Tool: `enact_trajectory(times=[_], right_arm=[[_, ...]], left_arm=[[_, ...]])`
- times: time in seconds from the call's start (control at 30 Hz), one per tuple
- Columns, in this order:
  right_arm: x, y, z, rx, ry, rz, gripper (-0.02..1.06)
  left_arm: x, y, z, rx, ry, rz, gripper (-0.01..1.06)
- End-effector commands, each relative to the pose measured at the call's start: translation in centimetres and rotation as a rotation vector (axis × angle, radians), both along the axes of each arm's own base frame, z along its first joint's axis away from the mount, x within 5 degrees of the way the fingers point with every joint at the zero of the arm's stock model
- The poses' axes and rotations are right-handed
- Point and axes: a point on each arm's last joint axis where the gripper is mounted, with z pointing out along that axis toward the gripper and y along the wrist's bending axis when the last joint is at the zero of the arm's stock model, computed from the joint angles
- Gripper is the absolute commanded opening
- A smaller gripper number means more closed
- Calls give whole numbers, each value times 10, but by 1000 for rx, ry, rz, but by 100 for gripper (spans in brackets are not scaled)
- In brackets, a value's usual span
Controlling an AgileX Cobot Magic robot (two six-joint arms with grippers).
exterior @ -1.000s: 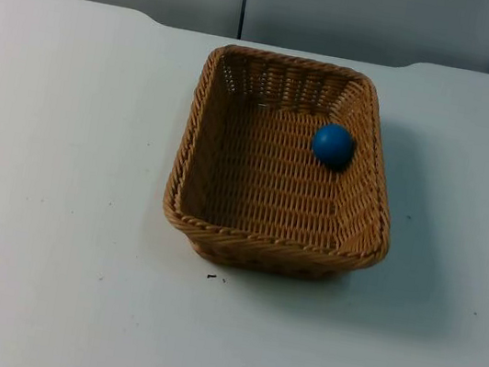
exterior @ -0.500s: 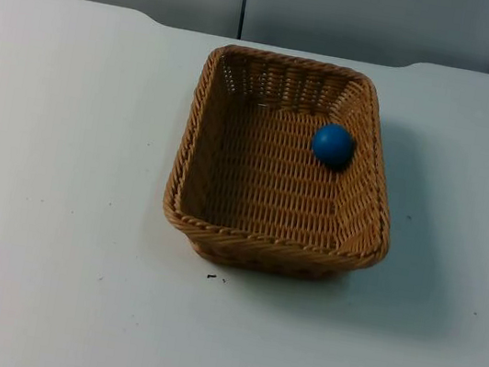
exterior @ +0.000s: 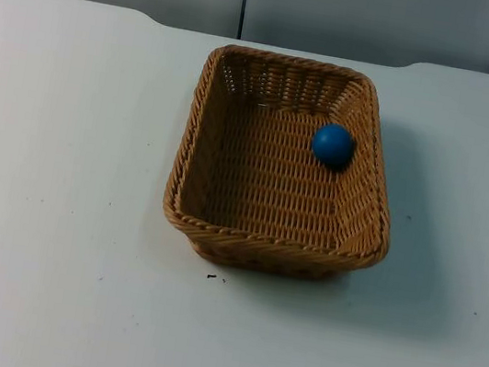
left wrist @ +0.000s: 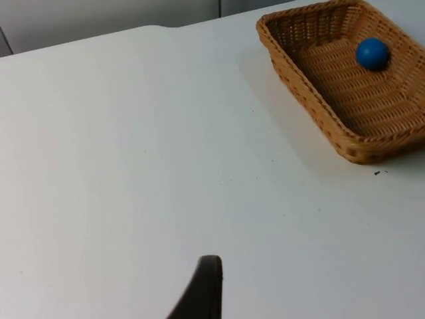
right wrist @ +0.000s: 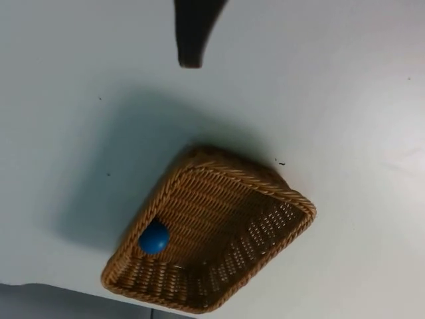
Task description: Pick up the basket with the left hand and place the ball into the basket with the right hand.
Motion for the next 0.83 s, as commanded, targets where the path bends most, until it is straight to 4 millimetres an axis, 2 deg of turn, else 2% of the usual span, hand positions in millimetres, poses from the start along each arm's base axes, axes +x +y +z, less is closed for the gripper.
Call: enact_trajectory(times=[0.0, 0.43, 0.8], right_arm=[[0, 1, -1, 6, -7, -34, 73], [0, 2, -1, 5, -8, -254, 73], [1, 3, -1, 4, -8, -410, 73]], left_arm=[[0, 0, 0, -7, -5, 25, 85], [0, -1, 0, -7, -6, 187, 85], [0, -1, 0, -7, -6, 221, 85]])
